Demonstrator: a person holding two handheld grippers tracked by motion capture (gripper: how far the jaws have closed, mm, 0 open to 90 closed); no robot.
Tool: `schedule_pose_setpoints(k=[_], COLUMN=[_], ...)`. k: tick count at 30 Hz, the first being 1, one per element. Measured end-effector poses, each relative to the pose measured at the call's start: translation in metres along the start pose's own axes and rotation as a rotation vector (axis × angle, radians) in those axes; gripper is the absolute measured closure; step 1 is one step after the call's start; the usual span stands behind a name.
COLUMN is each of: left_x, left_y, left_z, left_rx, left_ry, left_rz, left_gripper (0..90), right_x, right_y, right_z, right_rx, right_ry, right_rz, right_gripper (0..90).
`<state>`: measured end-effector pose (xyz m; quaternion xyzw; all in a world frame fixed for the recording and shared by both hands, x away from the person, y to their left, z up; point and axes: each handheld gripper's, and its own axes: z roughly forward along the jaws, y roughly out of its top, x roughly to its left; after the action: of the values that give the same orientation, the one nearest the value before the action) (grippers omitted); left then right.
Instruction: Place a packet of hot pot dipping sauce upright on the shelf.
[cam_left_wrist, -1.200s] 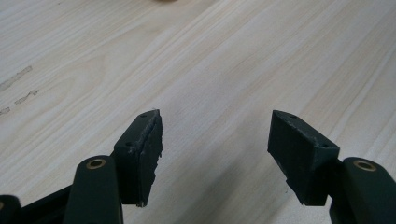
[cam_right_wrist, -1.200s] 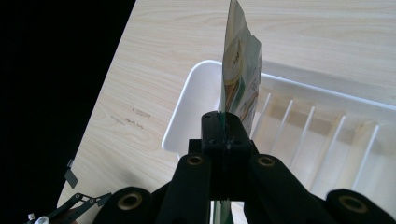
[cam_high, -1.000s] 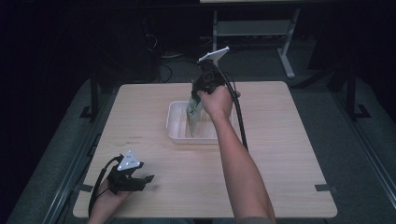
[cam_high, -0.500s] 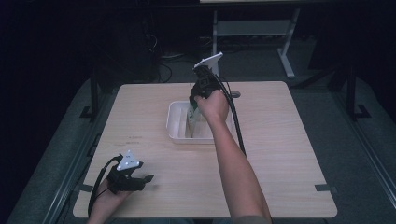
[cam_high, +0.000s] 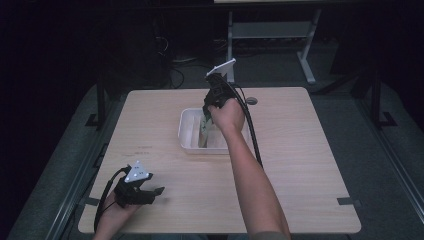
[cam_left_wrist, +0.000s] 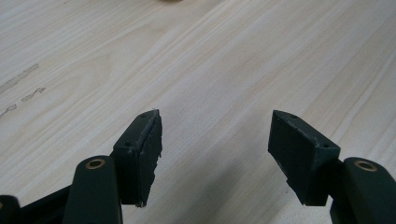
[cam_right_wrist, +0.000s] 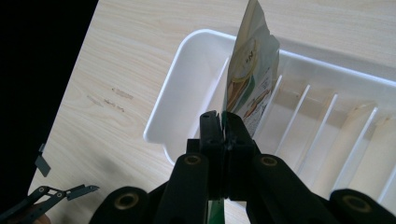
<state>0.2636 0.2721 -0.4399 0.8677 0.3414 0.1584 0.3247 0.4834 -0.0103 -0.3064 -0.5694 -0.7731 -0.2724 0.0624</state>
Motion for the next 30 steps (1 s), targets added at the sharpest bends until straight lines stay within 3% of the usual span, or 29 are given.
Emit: schedule_pose_setpoints(k=[12, 30], left_x=[0.000, -0.001], left_y=[0.000, 0.000], left_z=[0.000, 0.001], left_rx=[0.001, 0.006], left_ry=[0.000, 0.000], left_rz=[0.000, -0.001], left_gripper=[34.3, 34.0], right_x=[0.000, -0.004], right_y=[-0.003, -0.010], right_z=[-0.002, -0.020], right_rx=[0.011, 0.008], right_ry=[-0.001, 0.012], right_rz=[-0.022, -0.054], right_gripper=[85.0, 78.1])
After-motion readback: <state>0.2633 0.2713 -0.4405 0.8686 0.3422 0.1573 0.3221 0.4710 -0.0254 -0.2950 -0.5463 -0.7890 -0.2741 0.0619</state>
